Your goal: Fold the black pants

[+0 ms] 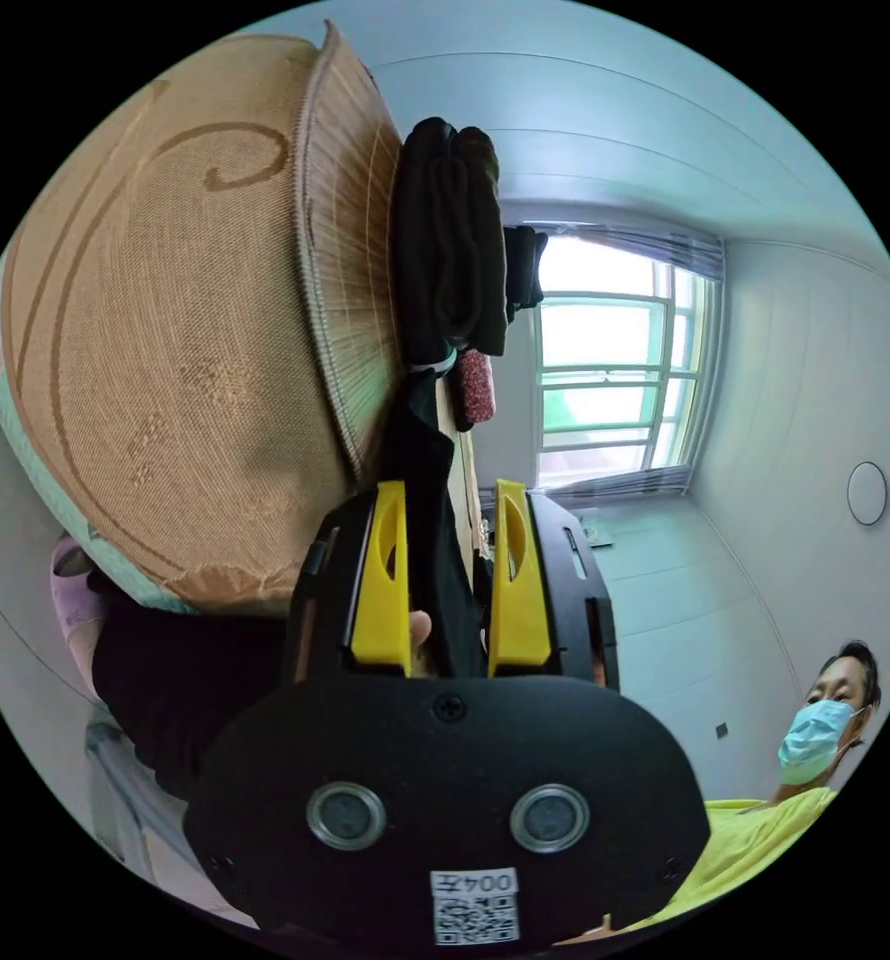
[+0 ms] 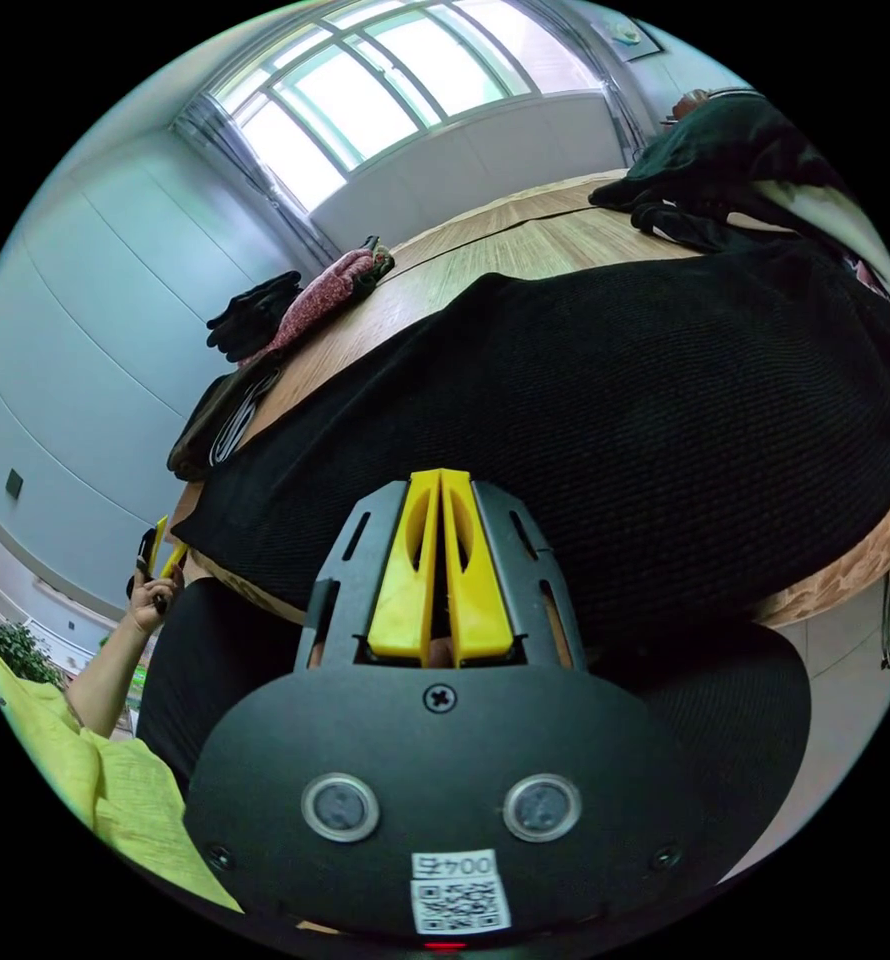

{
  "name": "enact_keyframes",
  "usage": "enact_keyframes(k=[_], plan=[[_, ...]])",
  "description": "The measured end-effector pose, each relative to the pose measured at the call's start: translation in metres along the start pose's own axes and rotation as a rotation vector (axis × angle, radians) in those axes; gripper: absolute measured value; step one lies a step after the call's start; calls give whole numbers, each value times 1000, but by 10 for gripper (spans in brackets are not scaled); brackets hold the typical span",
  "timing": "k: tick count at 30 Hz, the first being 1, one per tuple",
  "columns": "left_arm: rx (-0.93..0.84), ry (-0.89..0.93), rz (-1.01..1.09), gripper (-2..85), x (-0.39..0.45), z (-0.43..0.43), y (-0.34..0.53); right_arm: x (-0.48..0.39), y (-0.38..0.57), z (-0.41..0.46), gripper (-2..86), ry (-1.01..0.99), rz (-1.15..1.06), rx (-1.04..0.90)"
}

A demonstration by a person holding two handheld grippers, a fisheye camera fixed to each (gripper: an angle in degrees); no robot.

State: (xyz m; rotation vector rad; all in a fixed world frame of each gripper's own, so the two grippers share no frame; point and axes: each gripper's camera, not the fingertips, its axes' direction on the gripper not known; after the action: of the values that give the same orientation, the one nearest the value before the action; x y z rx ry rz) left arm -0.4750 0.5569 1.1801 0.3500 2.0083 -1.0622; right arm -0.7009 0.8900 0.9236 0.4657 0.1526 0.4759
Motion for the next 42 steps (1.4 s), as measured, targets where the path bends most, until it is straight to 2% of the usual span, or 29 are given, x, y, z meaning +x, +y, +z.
enact_keyframes(k=[4,6,8,14,20,25,29,32,35,38,40,42], plan=[[-14,-85,41,95,12,18,-3,-16,-2,0,-8,11,-30,1],[-12,-155,65,70,18,23,-1,-36,-5,0,-7,79,-76,-8],[-12,-192,98,50,26,26,2,-85,-3,-5,-7,138,-186,18],[25,-137,251,25,67,34,16,-266,-5,54,-7,177,-533,4],[-7,-32,429,20,124,49,31,-359,-47,151,-7,214,-563,-91],[-58,-4,592,19,170,66,43,-376,-81,211,-7,209,-513,-187],[-71,3,620,18,181,76,48,-364,-90,258,-7,154,-485,-333],[-69,25,623,17,190,84,52,-357,-97,252,-7,155,-463,-348],[-74,41,649,16,204,92,59,-336,-92,221,-7,139,-399,-249],[-77,75,665,16,218,103,66,-307,-68,243,-7,104,-384,-387],[-88,103,689,16,235,117,73,-295,-65,230,-7,83,-393,-307],[-107,113,721,16,251,130,79,-282,-70,223,-7,37,-359,-335]])
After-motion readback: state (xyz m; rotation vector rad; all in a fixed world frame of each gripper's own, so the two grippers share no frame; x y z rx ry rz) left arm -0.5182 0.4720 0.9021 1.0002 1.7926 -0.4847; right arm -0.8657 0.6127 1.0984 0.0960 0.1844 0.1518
